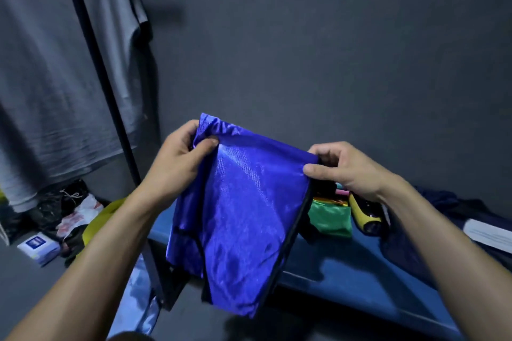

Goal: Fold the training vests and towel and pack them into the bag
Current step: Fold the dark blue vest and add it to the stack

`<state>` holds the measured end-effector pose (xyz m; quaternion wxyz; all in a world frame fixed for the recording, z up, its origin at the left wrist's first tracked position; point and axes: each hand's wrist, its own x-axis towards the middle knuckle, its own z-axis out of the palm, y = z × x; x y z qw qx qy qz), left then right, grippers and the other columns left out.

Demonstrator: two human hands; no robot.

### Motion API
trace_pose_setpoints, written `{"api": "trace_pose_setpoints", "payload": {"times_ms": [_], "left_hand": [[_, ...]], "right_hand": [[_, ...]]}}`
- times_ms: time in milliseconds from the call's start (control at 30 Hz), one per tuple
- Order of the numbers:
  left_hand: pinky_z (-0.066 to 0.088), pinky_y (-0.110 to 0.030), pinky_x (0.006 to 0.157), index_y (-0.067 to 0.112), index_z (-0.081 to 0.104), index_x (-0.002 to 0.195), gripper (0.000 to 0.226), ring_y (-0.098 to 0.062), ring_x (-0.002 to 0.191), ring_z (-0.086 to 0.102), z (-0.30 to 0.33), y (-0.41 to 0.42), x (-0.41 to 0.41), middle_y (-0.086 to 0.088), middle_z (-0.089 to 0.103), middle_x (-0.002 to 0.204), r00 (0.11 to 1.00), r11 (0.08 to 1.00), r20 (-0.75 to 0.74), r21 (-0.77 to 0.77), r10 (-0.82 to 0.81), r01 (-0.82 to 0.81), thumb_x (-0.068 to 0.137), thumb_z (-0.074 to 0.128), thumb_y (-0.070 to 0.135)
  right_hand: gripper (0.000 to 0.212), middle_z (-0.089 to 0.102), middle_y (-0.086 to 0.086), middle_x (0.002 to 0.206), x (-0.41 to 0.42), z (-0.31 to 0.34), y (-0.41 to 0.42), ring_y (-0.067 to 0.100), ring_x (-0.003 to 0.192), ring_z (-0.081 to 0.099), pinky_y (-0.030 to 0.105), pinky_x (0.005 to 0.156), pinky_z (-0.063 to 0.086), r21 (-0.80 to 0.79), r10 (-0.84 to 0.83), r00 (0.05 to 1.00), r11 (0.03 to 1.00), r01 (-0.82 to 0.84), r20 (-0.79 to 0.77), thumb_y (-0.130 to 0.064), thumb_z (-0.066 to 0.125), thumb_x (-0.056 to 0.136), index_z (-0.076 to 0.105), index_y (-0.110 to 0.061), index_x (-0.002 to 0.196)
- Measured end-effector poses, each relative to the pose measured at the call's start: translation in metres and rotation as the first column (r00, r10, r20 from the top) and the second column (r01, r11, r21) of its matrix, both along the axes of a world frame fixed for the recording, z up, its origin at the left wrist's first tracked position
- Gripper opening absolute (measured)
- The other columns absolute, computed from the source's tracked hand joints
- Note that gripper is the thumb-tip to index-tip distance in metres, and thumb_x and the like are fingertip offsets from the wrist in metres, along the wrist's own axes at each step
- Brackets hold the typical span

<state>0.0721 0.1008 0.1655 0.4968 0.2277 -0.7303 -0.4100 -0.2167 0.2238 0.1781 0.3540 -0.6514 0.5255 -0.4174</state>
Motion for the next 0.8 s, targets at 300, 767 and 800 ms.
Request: {"api": "trace_pose_setpoints", "payload": {"times_ms": [300,767,800], "left_hand": [[0.050,-0.033,0.075,0.009,0.066,0.098,0.012,-0.016,0.080,0.062,-0.007,0.006,-0.004,-0.004,0.068,0.086,0.995,0.989,-0.058,0.131,0.077,-0.069,0.100,0.057,0.001],[0.049,-0.038,0.082,0.007,0.066,0.099,0.011,-0.017,0.083,0.063,0.007,-0.006,-0.012,-0.005,0.070,0.090,0.990,0.996,0.115,0.059,-0.080,0.074,0.092,0.062,0.015],[0.050,-0.038,0.083,0.009,0.067,0.097,0.007,-0.017,0.084,0.064,0.006,-0.006,-0.011,-0.004,0.070,0.090,0.993,0.995,0.093,0.077,-0.077,0.070,0.094,0.062,0.012]], "right_hand": [[0.007,0.064,0.004,0.061,-0.016,-0.026,0.006,0.008,0.051,0.056,0.016,0.048,0.043,0.045,-0.108,0.989,0.994,0.103,0.105,-0.002,0.065,0.095,0.067,0.000,0.089],[0.035,0.072,-0.005,0.123,0.018,-0.049,-0.032,0.006,0.117,0.065,0.025,0.102,0.049,-0.101,-0.063,0.998,0.993,0.061,-0.014,-0.028,0.078,0.089,0.069,-0.020,0.121],[0.024,0.076,-0.001,0.109,0.025,-0.048,-0.037,0.010,0.103,0.068,0.032,0.095,0.052,-0.125,-0.082,0.996,0.989,0.076,-0.042,-0.029,0.079,0.090,0.073,-0.018,0.110]]}}
